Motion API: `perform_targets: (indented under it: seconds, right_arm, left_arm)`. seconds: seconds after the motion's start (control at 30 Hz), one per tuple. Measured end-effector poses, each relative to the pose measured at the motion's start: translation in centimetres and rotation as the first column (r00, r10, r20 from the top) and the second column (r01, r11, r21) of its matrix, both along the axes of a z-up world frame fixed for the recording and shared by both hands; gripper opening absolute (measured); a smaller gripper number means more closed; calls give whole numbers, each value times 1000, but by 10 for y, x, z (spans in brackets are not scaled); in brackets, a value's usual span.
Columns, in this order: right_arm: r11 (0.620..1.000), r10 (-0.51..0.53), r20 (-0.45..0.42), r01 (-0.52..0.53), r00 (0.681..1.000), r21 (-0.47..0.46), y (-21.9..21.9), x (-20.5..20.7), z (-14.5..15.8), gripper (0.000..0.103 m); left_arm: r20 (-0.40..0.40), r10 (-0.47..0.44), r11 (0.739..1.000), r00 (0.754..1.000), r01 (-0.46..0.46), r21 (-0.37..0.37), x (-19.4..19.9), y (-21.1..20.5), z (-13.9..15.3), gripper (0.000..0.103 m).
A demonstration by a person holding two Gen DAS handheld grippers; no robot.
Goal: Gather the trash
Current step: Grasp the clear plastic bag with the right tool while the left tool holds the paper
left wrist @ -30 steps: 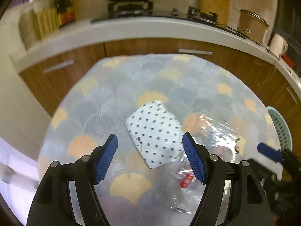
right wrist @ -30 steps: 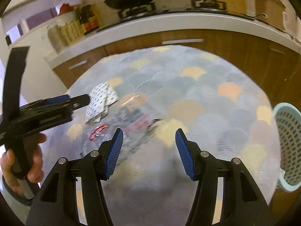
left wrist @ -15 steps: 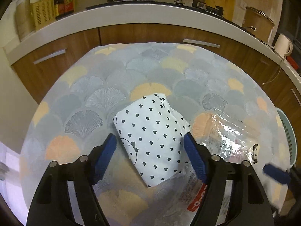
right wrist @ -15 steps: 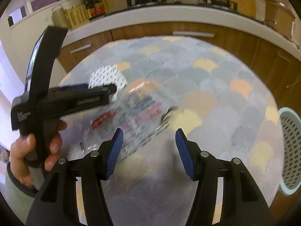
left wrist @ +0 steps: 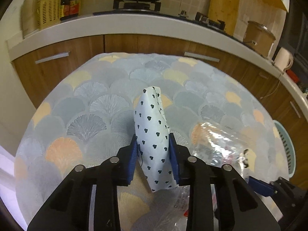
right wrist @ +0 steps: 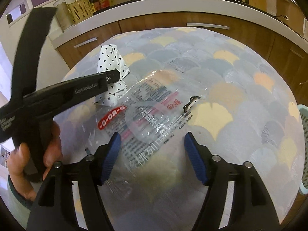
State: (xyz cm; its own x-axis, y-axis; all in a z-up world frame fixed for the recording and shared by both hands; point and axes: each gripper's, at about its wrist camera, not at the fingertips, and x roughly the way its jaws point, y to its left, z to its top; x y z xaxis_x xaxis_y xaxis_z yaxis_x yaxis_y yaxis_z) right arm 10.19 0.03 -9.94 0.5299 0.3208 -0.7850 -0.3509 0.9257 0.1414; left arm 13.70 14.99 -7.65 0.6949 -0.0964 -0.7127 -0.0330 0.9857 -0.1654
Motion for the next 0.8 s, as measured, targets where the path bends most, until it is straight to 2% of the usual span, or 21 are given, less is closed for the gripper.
perform_targets:
  seconds: [0.1,0.27,0.43,0.57,0.6,0.67,0.7,0.77,0.8]
  right_arm:
    - [1000,-8,-10,8,1000,9,4,7,2,74]
    - [999,-26,-57,28,998,38,19,14,0,94]
    - [996,-55,-32,52,998,-70,48,18,-5,97]
    - [984,-58,25,61,998,-166,67,18,-10,96]
    - [984,-53,34,58,998,-170,67,17,-10,94]
    - [984,-34,54,43,998,-172,68,12,-8,79]
    - [982,-30,76,44,997,-182,67,9,-5,65]
    - [984,-37,78,49,996,-170,62,10,-4,53]
    - [986,-39,79,52,996,-161,59,10,-3,43]
  left_arm:
    - [23,21,999,1000,-21,-29,-6,10,5,27]
    - [63,54,998,997,-51,-44,-18,30,21,27]
    - [85,84,996,993,-81,-40,-29,47,33,27]
    - [84,92,995,992,-88,-50,-34,54,32,27]
    - [83,93,995,992,-89,-52,-34,55,32,27]
    - [82,95,994,992,-90,-56,-35,56,31,27]
    - [81,95,994,992,-90,-59,-35,57,30,27]
    - [80,92,994,992,-87,-68,-35,57,30,27]
    - [80,90,994,993,-84,-71,-36,56,30,27]
